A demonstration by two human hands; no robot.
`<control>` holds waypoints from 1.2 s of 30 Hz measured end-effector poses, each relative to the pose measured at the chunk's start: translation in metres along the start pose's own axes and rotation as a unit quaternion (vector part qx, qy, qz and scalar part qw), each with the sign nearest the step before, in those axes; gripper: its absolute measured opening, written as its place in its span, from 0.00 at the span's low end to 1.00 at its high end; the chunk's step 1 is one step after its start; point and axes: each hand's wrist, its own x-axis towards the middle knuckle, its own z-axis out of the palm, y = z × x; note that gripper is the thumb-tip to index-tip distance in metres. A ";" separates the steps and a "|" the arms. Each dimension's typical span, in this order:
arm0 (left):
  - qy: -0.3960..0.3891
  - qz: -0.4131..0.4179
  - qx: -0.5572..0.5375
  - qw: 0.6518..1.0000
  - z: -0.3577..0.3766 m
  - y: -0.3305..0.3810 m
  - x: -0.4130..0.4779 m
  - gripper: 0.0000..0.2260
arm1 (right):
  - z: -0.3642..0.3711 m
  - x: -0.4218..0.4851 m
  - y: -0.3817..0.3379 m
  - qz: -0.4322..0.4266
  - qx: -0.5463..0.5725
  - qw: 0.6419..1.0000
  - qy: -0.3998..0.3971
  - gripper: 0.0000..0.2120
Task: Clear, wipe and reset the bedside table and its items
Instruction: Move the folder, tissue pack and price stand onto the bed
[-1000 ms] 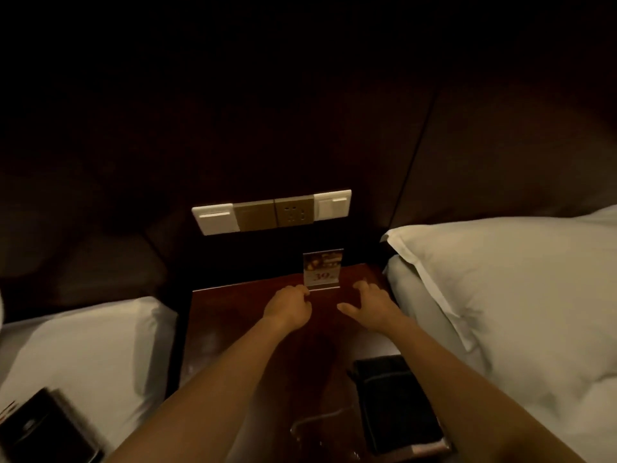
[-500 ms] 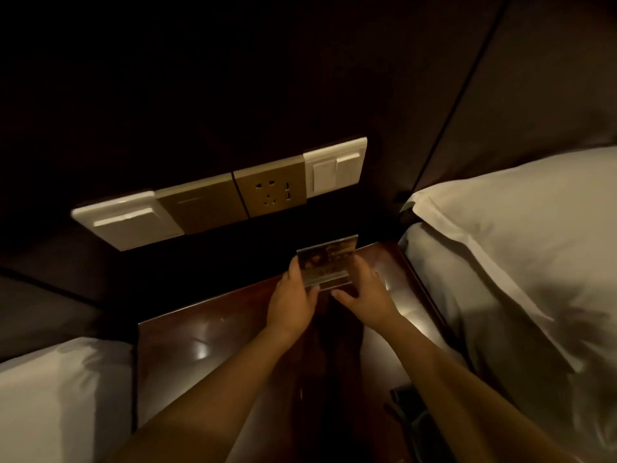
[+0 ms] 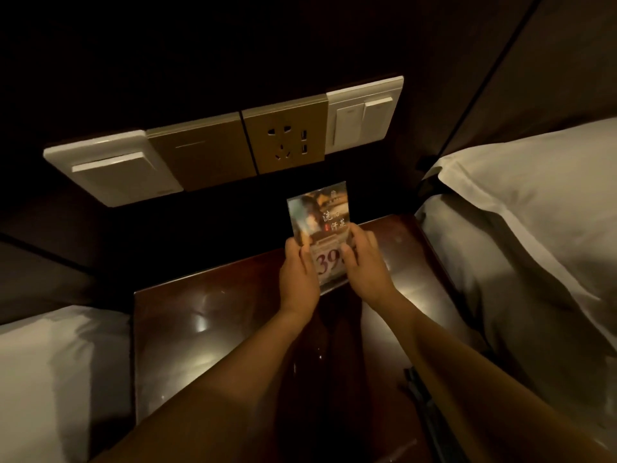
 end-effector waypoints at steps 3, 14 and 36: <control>0.046 -0.041 -0.041 0.997 -0.004 0.005 -0.011 0.10 | 0.003 -0.015 -0.007 0.000 0.011 1.000 -0.021 0.20; 0.125 -0.078 -0.056 0.988 -0.047 0.006 -0.085 0.19 | 0.013 -0.086 -0.041 -0.031 0.027 0.994 -0.106 0.26; 0.372 -0.162 -0.071 0.911 -0.206 -0.002 -0.344 0.10 | 0.071 -0.314 -0.158 -0.175 -0.068 0.902 -0.388 0.17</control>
